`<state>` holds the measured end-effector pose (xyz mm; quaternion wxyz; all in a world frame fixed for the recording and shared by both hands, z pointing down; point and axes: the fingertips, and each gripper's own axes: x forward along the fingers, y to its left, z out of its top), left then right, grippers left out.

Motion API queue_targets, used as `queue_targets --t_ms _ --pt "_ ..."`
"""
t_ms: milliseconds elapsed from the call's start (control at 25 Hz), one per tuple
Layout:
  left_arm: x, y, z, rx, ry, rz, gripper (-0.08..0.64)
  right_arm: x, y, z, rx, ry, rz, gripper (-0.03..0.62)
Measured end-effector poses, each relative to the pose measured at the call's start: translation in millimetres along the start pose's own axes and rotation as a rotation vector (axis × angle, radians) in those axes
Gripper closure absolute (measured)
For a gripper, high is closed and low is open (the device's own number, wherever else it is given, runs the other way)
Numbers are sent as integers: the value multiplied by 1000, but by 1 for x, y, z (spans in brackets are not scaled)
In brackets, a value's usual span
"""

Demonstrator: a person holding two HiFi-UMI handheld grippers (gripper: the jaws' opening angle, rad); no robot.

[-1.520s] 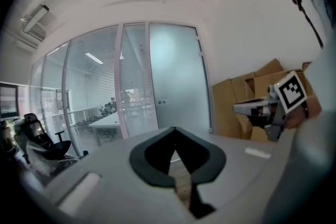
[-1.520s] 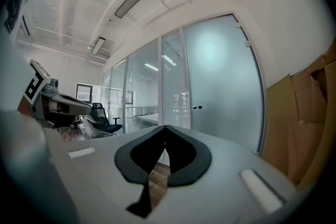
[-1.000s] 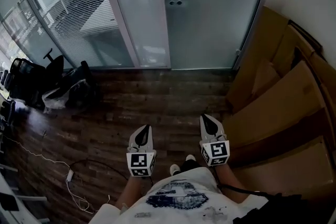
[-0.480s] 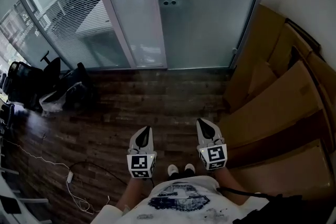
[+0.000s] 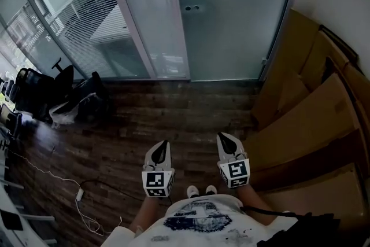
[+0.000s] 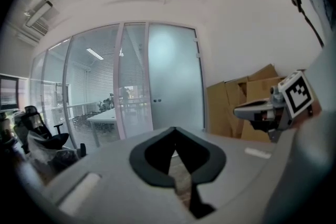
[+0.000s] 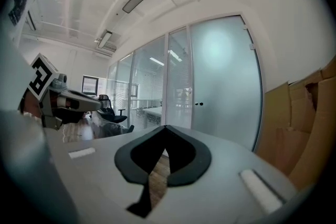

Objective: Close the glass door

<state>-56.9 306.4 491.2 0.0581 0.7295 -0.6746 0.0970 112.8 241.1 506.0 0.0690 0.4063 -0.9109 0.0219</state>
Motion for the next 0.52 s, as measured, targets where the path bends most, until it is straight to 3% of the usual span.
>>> queue_targets --t_ms 520 --pt "7 2 0 -13 2 8 557 9 3 -7 1 11 26 586"
